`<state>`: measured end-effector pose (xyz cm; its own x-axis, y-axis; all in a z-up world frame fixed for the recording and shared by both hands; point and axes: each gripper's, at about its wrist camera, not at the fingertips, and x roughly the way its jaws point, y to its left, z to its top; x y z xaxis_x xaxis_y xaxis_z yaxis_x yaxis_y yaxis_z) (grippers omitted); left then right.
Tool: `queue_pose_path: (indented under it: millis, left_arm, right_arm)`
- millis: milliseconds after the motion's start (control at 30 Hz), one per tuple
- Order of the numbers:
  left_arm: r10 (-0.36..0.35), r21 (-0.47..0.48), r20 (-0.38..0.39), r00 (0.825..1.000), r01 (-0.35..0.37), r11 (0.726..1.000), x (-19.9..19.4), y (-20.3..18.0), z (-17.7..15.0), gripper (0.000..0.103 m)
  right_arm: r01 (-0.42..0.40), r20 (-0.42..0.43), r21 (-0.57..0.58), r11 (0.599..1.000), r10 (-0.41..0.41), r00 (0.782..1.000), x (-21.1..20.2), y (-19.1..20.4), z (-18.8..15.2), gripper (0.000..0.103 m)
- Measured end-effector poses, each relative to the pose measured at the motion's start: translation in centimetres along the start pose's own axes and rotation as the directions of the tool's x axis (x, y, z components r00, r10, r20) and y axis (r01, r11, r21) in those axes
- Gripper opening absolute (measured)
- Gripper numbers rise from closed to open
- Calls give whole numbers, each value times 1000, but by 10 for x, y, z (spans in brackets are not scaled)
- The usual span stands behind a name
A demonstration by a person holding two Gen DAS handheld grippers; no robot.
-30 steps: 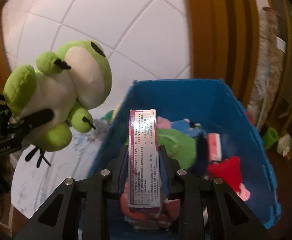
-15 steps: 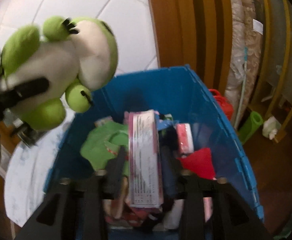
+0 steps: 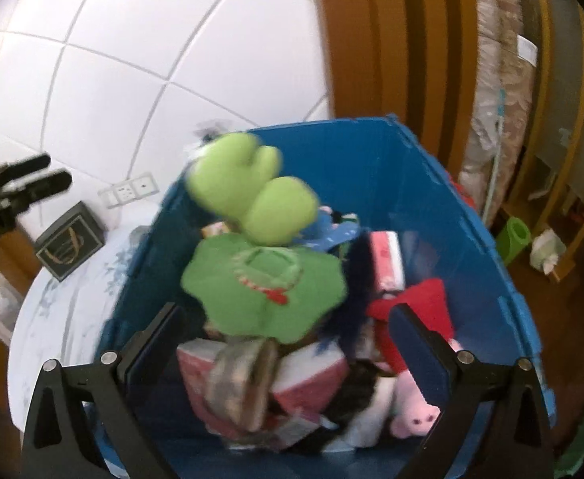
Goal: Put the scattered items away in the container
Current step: 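Move both open tools back over the grey bunny and duck plush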
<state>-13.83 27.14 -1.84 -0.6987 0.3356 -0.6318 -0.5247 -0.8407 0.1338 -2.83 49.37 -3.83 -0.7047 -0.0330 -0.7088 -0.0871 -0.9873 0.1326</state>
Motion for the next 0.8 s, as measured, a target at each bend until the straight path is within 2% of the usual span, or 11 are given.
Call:
queue_pose_path:
  millis: [200,467,667,800]
  left_arm:
    - [78,-59,-41,996,-81,995,-5,52,-39,96]
    - [191,-92,-105,976,-200,975,-11,131,-101,96]
    - [189,-102,-167,968,-208,973,13,171,-144,96]
    - [171,-93,-201,964,-193,977,46,188,-166,96]
  right_arm:
    - [-47,11,-67,997,48,999,4,57,7,103]
    - [-118,-6,-183,976,119,993,29,152,11,103]
    - [-143,-7,-231,962,146,989,57,216,20,103]
    - [-119,-14,-255,960,120,993,87,253,27,103]
